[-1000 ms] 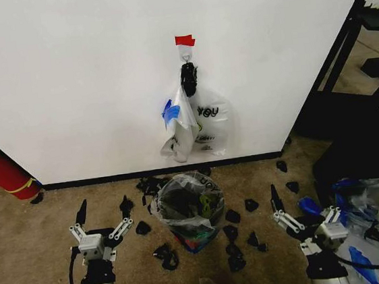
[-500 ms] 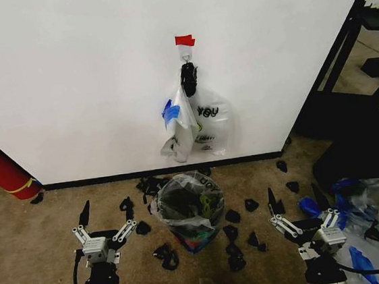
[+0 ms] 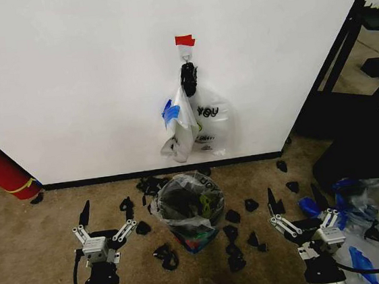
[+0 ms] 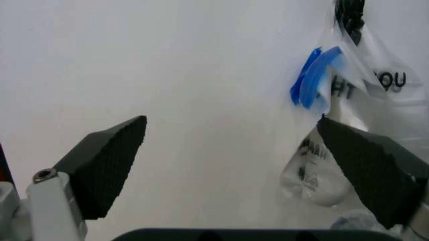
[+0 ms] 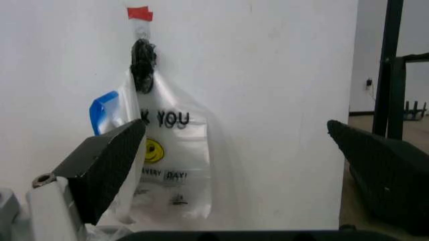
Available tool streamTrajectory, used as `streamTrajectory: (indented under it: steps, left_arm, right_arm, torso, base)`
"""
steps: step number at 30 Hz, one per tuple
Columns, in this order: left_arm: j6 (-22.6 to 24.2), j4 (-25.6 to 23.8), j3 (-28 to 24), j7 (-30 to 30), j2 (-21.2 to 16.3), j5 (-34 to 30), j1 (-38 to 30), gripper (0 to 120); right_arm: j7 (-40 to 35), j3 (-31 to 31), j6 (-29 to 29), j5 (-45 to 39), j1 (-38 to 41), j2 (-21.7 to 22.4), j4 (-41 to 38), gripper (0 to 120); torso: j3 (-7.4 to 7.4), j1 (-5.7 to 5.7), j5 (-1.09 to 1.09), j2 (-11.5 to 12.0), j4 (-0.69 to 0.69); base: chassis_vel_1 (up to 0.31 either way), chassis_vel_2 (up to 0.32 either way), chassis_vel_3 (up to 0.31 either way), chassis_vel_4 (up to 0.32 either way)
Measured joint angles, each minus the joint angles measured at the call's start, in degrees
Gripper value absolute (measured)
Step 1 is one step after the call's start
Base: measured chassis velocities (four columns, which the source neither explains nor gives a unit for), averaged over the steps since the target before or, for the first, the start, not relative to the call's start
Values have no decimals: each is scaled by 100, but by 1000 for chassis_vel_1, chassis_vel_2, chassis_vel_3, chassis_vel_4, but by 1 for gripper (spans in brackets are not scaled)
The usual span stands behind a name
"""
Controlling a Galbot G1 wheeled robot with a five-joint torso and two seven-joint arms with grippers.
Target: Pick up the garbage bag from the wall and place it over the trash bin.
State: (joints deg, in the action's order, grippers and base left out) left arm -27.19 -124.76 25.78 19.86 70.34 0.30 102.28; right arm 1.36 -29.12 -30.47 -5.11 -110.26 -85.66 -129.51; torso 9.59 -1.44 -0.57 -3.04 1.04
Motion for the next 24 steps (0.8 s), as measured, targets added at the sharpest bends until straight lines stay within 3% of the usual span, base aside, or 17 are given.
streamTrajectory:
  steps: [24]
  left_arm:
    - [9,-5,-1,-1,-1,-5,0,100]
  right_arm:
    - [3,1,7,-9,3,1,6,100]
  torso:
    - [0,-1,0,0,0]
  base:
    - [0,0,0,0]
